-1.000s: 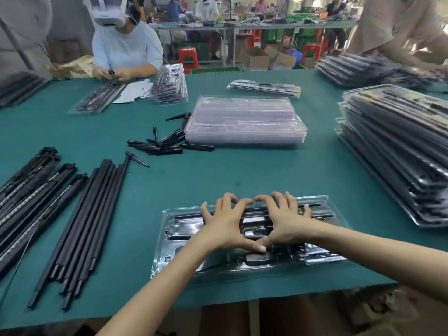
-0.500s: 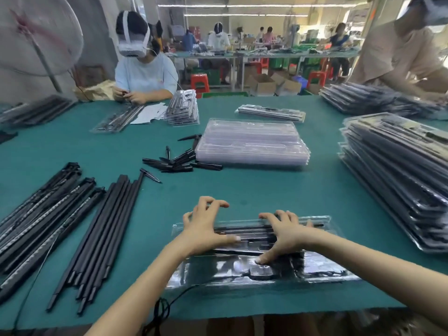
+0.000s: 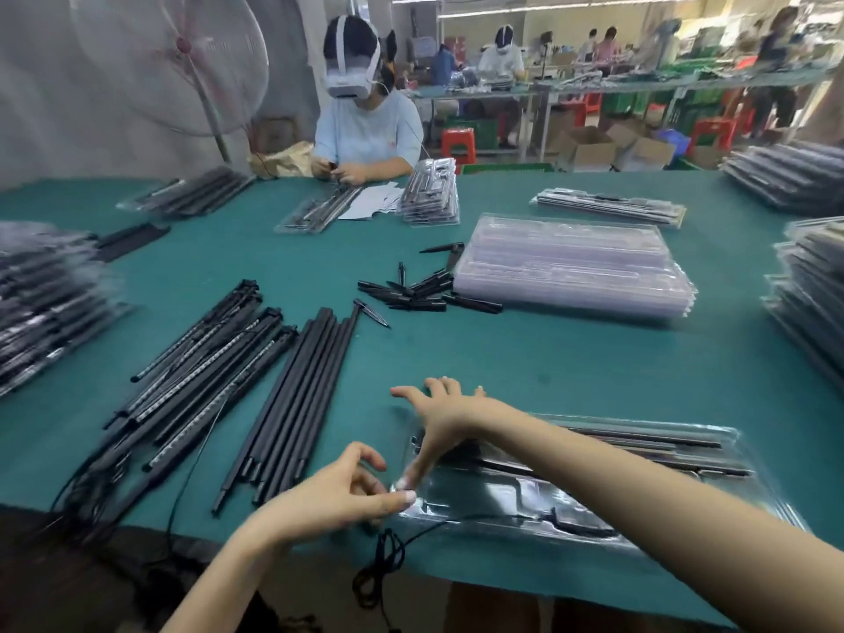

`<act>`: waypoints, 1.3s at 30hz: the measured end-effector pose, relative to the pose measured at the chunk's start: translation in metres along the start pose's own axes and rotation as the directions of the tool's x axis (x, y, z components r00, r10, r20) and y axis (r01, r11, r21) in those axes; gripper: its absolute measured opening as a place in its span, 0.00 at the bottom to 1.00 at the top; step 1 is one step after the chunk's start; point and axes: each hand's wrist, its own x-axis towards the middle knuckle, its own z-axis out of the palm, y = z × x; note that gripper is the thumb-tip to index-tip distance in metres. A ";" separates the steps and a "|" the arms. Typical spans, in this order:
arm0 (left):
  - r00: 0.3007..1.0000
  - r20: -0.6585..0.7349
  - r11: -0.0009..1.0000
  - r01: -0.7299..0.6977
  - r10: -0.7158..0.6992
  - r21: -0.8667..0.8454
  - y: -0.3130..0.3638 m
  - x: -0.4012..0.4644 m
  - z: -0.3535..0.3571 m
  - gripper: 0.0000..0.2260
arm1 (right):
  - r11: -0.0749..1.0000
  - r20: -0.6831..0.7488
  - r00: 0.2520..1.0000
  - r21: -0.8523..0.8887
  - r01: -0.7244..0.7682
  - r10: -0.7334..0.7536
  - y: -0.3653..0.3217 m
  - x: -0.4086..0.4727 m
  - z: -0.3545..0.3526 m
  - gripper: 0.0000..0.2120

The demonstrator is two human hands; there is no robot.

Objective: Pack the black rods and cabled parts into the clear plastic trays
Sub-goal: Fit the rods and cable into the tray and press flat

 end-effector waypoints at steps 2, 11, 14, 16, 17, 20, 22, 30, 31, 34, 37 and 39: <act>1.000 -0.006 0.999 -0.017 0.018 0.045 -0.002 -0.002 0.005 0.35 | 0.997 0.012 1.000 -0.076 0.012 -0.011 -0.004 0.003 -0.001 0.59; 0.990 -0.118 0.984 -0.053 0.074 0.171 -0.010 0.038 -0.003 0.20 | 0.972 0.072 0.996 -0.223 0.069 -0.055 -0.022 0.006 -0.011 0.52; 0.991 -0.096 0.968 -0.071 0.096 0.239 -0.014 0.044 -0.004 0.19 | 0.961 0.031 0.998 -0.272 0.053 -0.047 -0.026 0.008 -0.006 0.51; 0.989 -0.095 0.964 -0.083 0.110 0.253 -0.011 0.048 -0.004 0.19 | 0.965 0.014 0.999 -0.258 0.048 -0.046 -0.026 0.007 -0.005 0.50; 0.988 -0.098 0.961 -0.087 0.116 0.262 -0.009 0.050 -0.003 0.20 | 0.966 0.006 0.999 -0.254 0.049 -0.049 -0.024 0.007 -0.005 0.50; 0.989 -0.084 0.945 -0.085 0.118 0.315 -0.002 0.056 -0.003 0.21 | 0.958 -0.016 0.997 -0.277 0.072 -0.079 -0.025 0.007 -0.001 0.53; 0.992 -0.077 0.930 -0.067 0.102 0.362 0.002 0.056 -0.003 0.19 | 0.947 -0.030 0.993 -0.307 0.096 -0.110 -0.029 0.010 0.001 0.55; 0.980 -0.171 0.929 -0.029 0.098 0.370 -0.002 0.027 0.011 0.19 | 0.980 -0.023 0.982 -0.070 0.185 -0.187 -0.001 0.013 0.000 0.44; 0.987 -0.138 0.960 -0.041 0.082 0.278 -0.001 0.024 0.010 0.16 | 0.978 -0.033 0.979 -0.051 0.200 -0.202 0.004 0.012 0.001 0.41; 0.999 -0.035 0.995 -0.018 0.015 -0.102 0.003 0.022 0.008 0.09 | 0.971 -0.039 0.970 -0.023 0.238 -0.238 0.010 0.011 -0.001 0.27; 0.997 0.049 0.934 0.074 -0.060 -0.349 0.006 0.020 0.013 0.09 | 0.960 0.038 0.960 -0.037 0.279 -0.277 0.012 0.011 -0.013 0.19; 0.995 0.049 0.904 0.098 -0.085 -0.416 0.007 0.021 0.015 0.09 | 0.944 0.091 0.946 -0.086 0.318 -0.310 0.011 0.012 -0.022 0.18</act>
